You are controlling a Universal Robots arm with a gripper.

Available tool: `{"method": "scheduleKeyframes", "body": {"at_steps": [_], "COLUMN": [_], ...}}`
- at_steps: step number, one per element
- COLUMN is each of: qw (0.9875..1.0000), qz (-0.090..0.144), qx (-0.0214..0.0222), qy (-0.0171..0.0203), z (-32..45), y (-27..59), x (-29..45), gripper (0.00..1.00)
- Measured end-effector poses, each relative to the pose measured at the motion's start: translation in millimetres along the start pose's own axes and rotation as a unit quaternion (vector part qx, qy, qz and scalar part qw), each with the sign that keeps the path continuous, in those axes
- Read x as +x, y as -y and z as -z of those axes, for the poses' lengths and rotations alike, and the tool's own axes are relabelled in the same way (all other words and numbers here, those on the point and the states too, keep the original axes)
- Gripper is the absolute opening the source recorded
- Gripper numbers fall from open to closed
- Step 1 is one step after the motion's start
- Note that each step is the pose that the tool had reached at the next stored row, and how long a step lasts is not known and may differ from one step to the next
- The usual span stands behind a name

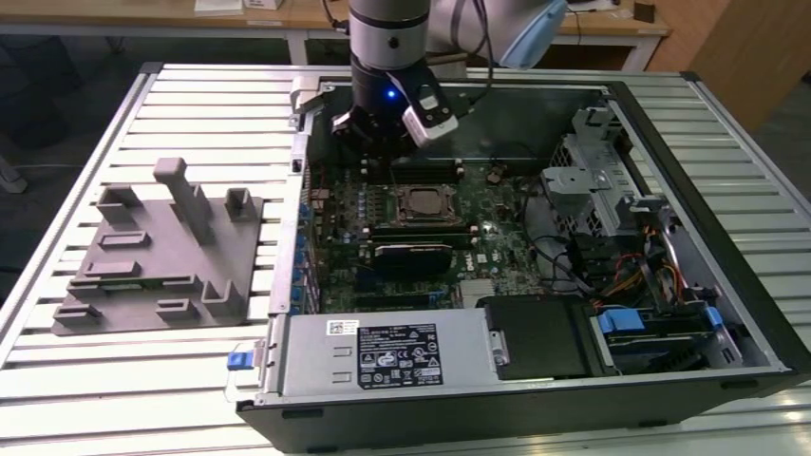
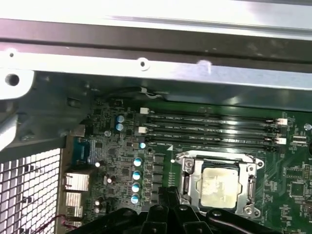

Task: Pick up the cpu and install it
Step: 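Install the first cpu locking lever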

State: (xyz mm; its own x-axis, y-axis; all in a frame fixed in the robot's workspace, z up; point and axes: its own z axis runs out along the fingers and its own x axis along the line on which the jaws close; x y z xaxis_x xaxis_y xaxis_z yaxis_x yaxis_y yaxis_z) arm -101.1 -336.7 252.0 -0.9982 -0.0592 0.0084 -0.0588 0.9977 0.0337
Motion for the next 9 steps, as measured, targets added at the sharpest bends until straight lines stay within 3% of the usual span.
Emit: {"method": "scheduleKeyframes", "body": {"at_steps": [4,9], "qw": [1.0,1.0], "qz": [0.0,0.0], "qx": [0.0,0.0], "qy": [0.0,0.0], "z": [-0.2,-0.5], "y": [-1.8,-9.8], "x": [3.8,3.8], "gripper": [0.11,0.11]}}
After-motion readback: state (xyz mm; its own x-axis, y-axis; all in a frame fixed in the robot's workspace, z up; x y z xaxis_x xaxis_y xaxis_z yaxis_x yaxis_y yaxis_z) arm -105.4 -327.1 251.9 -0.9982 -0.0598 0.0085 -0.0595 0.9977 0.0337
